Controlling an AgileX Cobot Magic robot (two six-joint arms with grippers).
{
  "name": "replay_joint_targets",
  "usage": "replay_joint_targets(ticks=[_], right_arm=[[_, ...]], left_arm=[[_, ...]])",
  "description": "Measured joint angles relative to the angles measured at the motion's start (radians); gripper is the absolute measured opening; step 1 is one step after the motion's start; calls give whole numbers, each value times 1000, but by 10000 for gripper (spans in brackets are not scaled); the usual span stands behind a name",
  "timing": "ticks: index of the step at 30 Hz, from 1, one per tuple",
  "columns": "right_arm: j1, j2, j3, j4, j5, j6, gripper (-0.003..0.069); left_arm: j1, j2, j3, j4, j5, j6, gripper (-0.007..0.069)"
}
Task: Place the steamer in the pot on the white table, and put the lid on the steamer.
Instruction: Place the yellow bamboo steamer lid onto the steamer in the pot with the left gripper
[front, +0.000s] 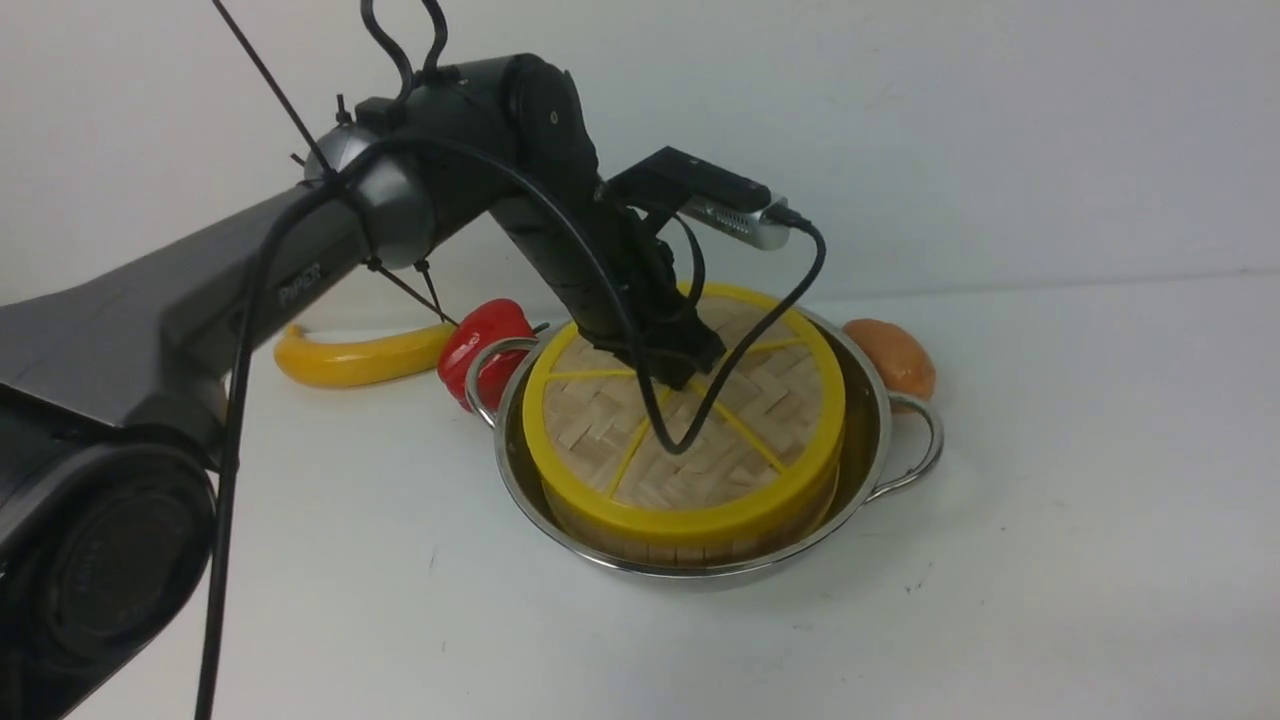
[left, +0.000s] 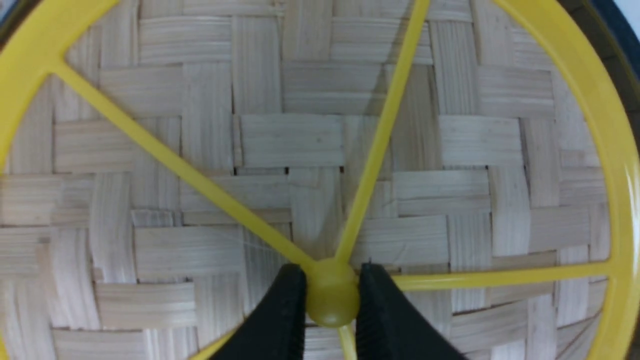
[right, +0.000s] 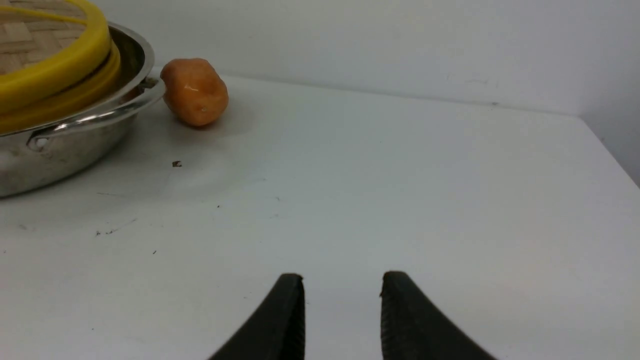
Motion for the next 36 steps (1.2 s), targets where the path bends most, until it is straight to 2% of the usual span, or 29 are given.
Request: replay_joint_targets(ticks=[13,36], right_arm=[[0,0,0,0,0,0,209],[0,0,0,0,0,0,209]], left_arm=[[-1,13,-114,-33,52,5,119],[-19,28,-209,65,193,-29,119]])
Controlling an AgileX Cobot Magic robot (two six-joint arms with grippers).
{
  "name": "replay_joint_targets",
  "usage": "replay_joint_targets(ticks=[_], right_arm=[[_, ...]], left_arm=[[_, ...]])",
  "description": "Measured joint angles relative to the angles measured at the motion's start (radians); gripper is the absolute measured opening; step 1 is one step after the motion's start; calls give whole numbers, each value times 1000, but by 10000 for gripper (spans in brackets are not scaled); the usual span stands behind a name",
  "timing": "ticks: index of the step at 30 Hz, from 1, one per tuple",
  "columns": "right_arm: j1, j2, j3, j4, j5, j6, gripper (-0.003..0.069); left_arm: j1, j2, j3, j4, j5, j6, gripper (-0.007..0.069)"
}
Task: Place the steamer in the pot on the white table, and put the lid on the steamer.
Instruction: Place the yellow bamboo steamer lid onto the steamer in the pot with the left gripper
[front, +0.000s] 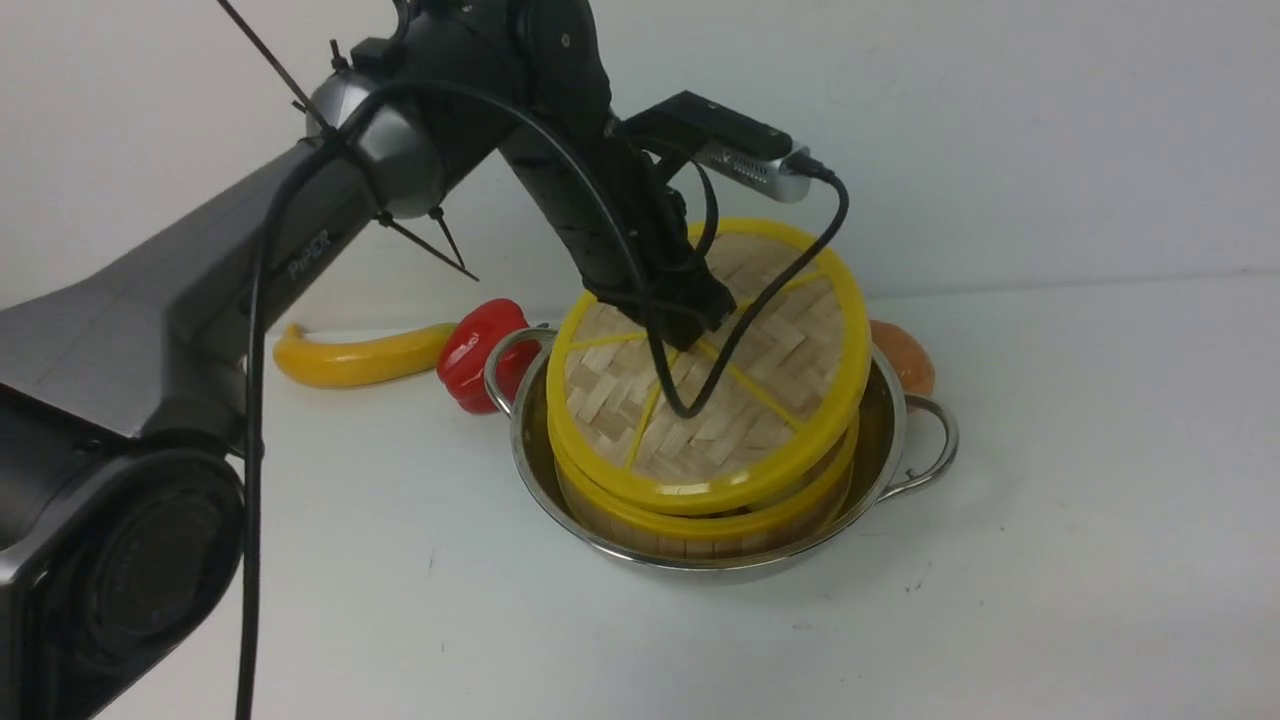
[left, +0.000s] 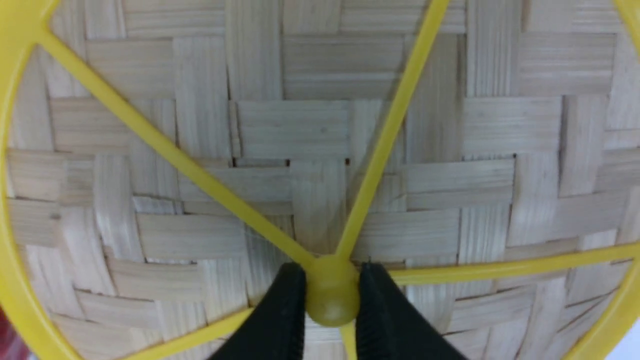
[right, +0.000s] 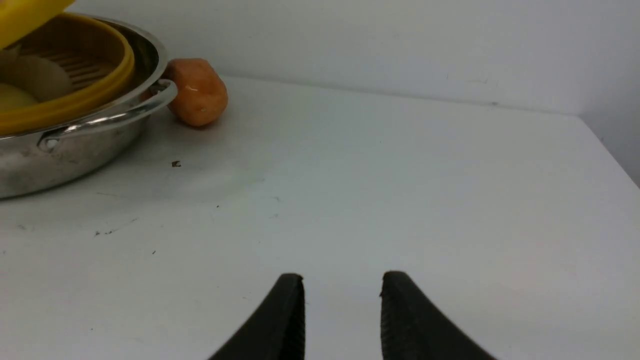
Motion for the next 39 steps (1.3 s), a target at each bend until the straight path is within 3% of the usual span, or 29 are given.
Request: replay_joint_targets(ticks=[8,39], right_arm=[[0,0,0,0,-1,0,209],[0,0,1,0,-1,0,209]], left_arm=[[-2,-1,-111,16,16,-54,119],[-54,88,-112,111,20,-181,119]])
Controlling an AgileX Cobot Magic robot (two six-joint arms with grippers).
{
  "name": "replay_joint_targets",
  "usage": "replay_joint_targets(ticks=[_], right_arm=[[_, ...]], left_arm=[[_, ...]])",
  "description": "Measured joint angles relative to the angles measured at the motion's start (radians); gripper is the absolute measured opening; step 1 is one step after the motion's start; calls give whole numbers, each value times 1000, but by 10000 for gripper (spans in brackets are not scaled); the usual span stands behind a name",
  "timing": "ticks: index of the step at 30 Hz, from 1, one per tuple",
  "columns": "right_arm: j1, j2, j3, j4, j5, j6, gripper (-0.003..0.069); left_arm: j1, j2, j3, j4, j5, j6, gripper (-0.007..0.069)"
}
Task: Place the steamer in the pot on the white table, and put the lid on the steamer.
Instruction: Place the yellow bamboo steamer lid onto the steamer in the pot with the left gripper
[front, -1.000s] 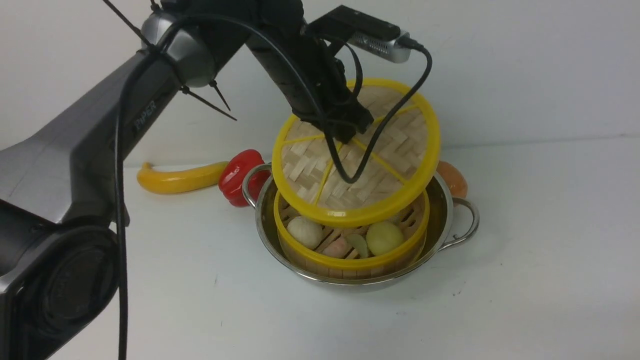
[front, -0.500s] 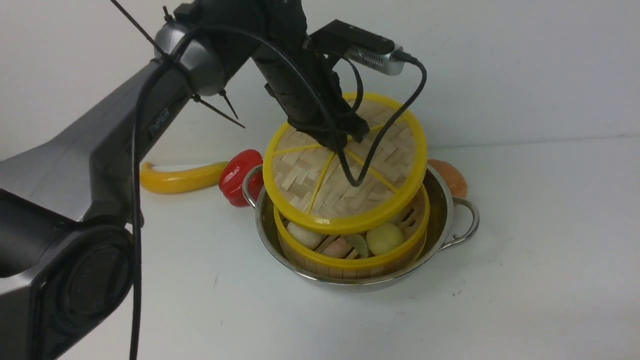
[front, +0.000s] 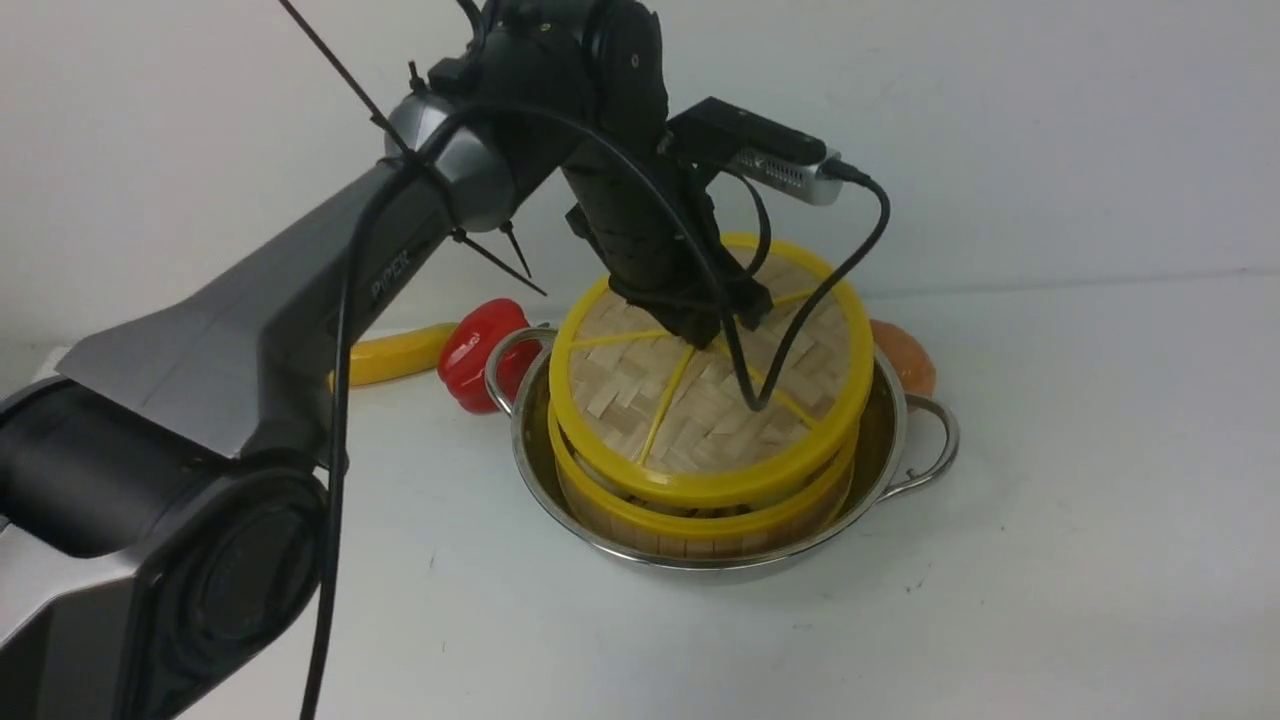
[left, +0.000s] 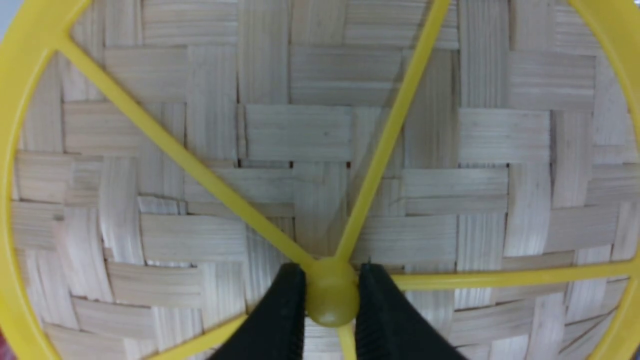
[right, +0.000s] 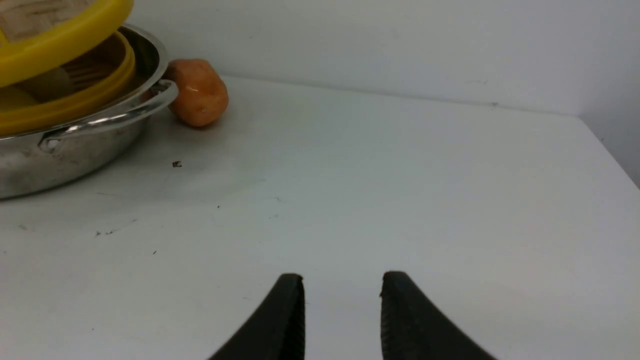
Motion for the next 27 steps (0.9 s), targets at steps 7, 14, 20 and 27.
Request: replay_joint_targets(ticks=[7,14,20,27], right_arm=[[0,0,0,0,0,0,209],[0,0,0,0,0,0,209],[0,0,0,0,0,0,209],[0,0,0,0,0,0,209]], left_arm=[[-18,-34,0,8,0,-35,119],[-18,-41,2,12,0,-52,119],[-19,-42,36,35,1,-56,119],[-19,-75,37,56,1,-71,119]])
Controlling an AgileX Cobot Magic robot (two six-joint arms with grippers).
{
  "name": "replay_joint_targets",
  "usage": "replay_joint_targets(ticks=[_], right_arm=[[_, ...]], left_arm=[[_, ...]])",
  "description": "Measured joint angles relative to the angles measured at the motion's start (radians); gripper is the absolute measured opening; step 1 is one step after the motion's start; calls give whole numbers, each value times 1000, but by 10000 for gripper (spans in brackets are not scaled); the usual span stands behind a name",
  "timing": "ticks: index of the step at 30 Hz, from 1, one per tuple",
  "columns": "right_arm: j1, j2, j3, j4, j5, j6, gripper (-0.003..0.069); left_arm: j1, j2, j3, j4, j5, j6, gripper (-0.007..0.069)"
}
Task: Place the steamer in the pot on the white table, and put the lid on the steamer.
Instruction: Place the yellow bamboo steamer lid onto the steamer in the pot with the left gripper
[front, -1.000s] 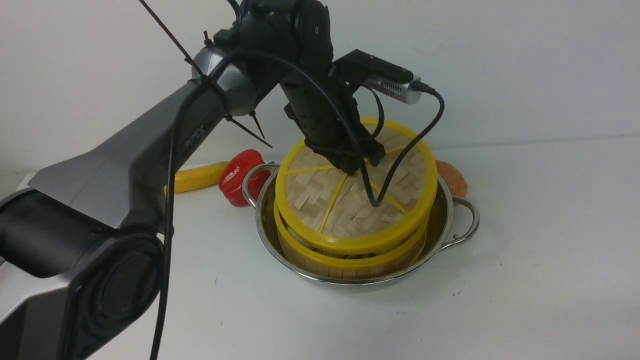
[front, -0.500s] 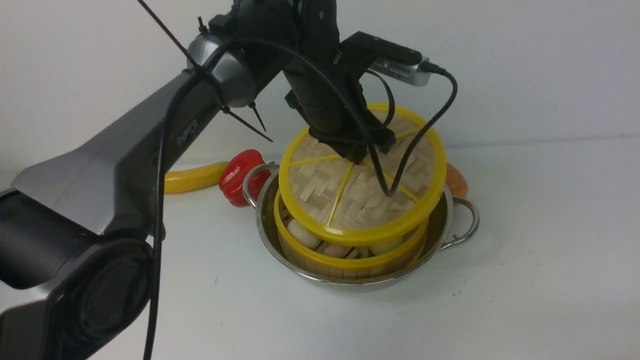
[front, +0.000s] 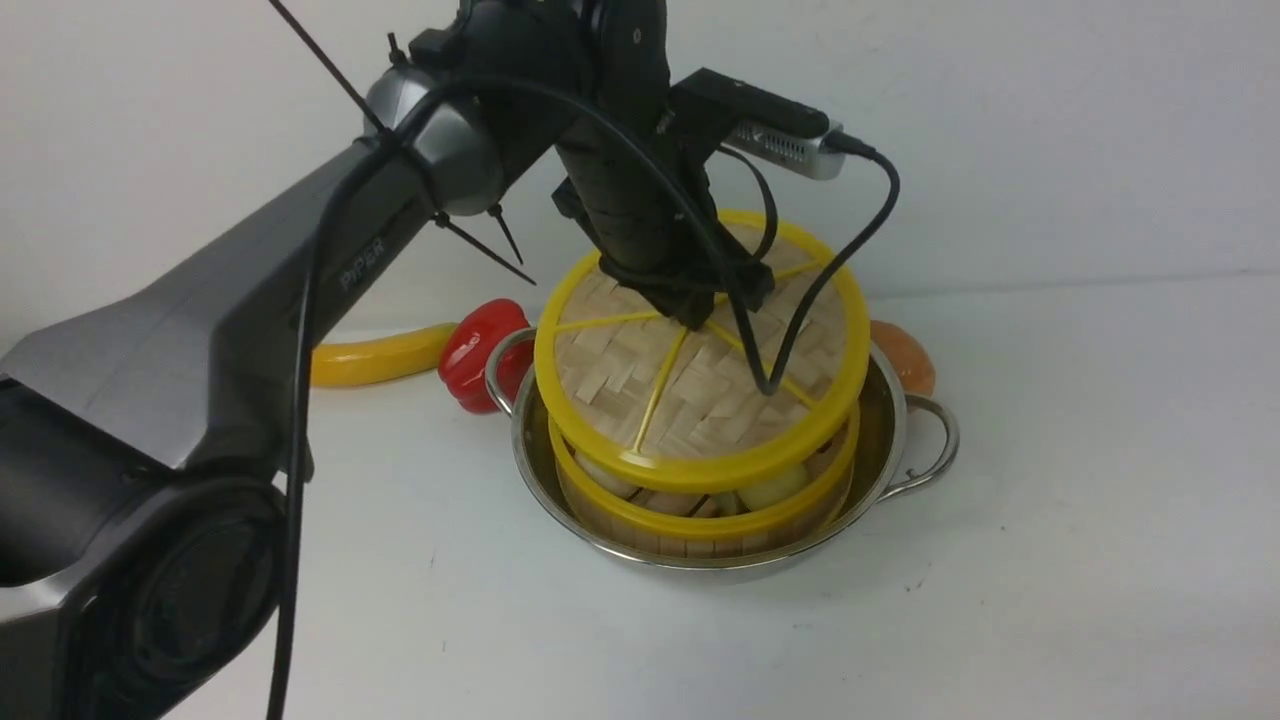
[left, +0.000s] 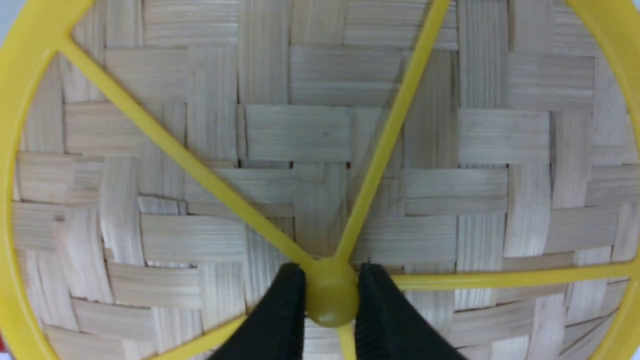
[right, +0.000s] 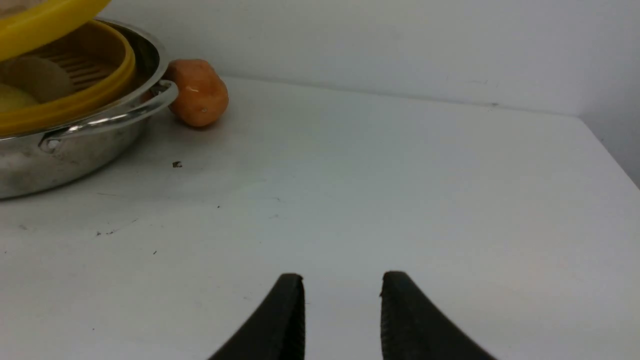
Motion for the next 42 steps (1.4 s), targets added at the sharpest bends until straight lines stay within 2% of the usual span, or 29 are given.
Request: replay_joint_targets(ticks=[14,42], right_arm=[[0,0,0,0,0,0,209],[0,0,0,0,0,0,209]], left_arm=[[0,-9,75,2,-1,3,119],[0,38,79,-6,-3,105,119]])
